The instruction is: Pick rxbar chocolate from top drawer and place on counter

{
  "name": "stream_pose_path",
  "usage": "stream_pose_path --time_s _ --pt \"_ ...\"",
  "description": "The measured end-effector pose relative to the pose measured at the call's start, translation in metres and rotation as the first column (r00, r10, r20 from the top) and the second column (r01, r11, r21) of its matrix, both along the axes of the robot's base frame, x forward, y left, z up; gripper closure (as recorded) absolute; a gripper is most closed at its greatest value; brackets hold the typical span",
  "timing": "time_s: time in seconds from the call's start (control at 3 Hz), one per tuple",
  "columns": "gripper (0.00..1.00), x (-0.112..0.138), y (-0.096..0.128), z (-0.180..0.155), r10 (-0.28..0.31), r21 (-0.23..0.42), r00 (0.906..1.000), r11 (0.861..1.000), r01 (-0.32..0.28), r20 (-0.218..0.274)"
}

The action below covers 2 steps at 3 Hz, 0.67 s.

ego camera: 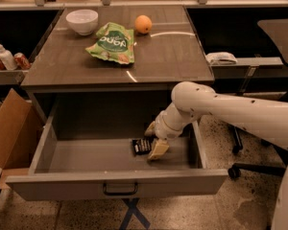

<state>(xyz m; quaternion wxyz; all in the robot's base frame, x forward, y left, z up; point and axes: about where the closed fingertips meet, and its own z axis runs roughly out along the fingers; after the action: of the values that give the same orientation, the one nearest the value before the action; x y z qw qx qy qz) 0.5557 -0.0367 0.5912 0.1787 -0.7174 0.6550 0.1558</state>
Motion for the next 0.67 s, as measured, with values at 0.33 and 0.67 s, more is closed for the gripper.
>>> stream_pose_path --time_s 0.33,0.67 --pt "0.72 0.003 -0.002 0.009 0.003 0.004 0.9999 1.000 -0.003 0.014" --pt "0.97 0.004 -0.008 0.029 0.000 0.013 0.9988 1.000 0.000 0.049"
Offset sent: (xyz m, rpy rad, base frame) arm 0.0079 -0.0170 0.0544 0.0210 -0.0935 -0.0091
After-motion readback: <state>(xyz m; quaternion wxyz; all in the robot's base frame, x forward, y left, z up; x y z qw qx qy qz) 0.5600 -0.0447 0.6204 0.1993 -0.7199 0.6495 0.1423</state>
